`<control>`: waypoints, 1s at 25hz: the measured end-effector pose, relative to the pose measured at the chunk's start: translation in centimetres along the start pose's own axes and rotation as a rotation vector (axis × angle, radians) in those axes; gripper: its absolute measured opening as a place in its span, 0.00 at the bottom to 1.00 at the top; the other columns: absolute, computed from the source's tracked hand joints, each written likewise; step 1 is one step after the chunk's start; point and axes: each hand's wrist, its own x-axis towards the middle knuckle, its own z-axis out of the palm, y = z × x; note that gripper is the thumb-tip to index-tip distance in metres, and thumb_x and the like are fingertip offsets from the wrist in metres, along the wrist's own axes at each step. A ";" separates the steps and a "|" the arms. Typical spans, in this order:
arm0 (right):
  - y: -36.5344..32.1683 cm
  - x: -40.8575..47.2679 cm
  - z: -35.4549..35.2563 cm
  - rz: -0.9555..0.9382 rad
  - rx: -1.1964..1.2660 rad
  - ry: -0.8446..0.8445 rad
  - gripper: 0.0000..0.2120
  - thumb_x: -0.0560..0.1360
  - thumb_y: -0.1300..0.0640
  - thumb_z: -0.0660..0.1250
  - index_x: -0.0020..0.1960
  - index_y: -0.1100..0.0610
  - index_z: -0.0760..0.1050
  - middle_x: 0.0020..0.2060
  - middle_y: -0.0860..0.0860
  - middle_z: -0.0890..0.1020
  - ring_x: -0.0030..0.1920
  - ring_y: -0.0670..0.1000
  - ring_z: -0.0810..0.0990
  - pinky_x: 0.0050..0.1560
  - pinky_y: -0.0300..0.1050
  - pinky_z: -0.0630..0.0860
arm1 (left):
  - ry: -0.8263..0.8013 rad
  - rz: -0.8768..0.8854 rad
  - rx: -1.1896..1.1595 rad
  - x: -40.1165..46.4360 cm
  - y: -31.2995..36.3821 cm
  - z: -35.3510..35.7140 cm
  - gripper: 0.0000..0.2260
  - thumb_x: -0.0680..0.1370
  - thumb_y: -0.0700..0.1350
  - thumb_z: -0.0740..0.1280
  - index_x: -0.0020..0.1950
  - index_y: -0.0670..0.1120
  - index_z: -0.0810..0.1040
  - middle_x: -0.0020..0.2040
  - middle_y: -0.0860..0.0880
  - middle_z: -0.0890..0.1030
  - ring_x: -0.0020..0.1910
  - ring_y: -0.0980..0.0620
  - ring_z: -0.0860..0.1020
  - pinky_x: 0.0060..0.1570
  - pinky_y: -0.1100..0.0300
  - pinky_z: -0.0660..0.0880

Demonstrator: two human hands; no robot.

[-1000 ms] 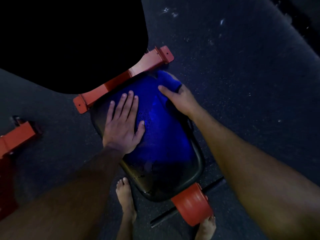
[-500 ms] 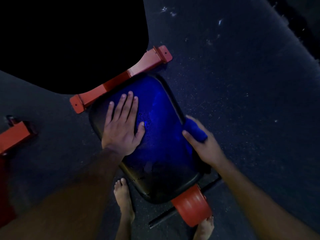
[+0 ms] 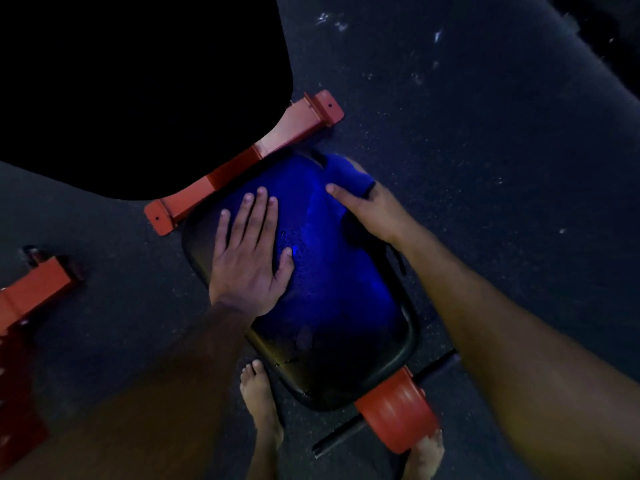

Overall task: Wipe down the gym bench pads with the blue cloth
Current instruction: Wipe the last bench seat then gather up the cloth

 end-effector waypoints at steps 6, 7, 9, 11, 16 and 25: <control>7.1 -10.9 -0.3 0.081 0.019 0.065 0.25 0.75 0.39 0.69 0.71 0.33 0.68 0.68 0.38 0.75 0.68 0.38 0.72 0.74 0.45 0.65 | -0.011 0.009 -0.039 0.1 0.1 -0.2 0.32 0.83 0.58 0.47 0.84 0.42 0.51 0.84 0.44 0.50 0.83 0.47 0.48 0.80 0.42 0.46; 7.2 -11.8 -0.7 0.096 -0.012 0.047 0.24 0.75 0.38 0.68 0.69 0.30 0.67 0.68 0.39 0.75 0.67 0.38 0.73 0.73 0.43 0.66 | -0.007 0.003 -0.038 0.0 0.1 0.0 0.32 0.83 0.58 0.47 0.84 0.43 0.51 0.84 0.45 0.50 0.83 0.47 0.48 0.81 0.42 0.46; 6.6 -13.1 -2.3 0.151 -0.163 -0.027 0.25 0.74 0.36 0.65 0.69 0.28 0.64 0.66 0.44 0.78 0.63 0.44 0.77 0.68 0.42 0.71 | -0.010 0.002 -0.039 -0.1 0.0 0.0 0.32 0.83 0.58 0.46 0.84 0.43 0.52 0.84 0.45 0.50 0.83 0.47 0.48 0.81 0.42 0.45; 6.2 -14.4 -4.0 0.223 -0.407 -0.090 0.26 0.76 0.36 0.64 0.73 0.34 0.63 0.57 0.51 0.82 0.52 0.49 0.81 0.55 0.43 0.75 | -0.014 0.007 -0.046 0.1 -0.1 0.0 0.32 0.83 0.58 0.46 0.84 0.43 0.52 0.84 0.45 0.50 0.83 0.47 0.48 0.81 0.43 0.44; 7.5 -21.3 -1.3 0.284 0.028 0.571 0.17 0.77 0.37 0.65 0.63 0.39 0.72 0.52 0.45 0.83 0.54 0.49 0.81 0.60 0.51 0.76 | -0.025 0.015 -0.100 -0.3 0.3 -0.6 0.32 0.83 0.58 0.47 0.84 0.44 0.50 0.85 0.46 0.49 0.83 0.47 0.47 0.80 0.43 0.43; 10.7 -22.4 9.3 0.293 0.424 0.818 0.24 0.78 0.42 0.66 0.72 0.48 0.70 0.66 0.48 0.76 0.67 0.50 0.74 0.66 0.45 0.69 | -0.094 0.023 -0.064 -0.4 0.5 -1.5 0.32 0.84 0.62 0.43 0.84 0.46 0.47 0.85 0.45 0.45 0.83 0.47 0.44 0.80 0.38 0.43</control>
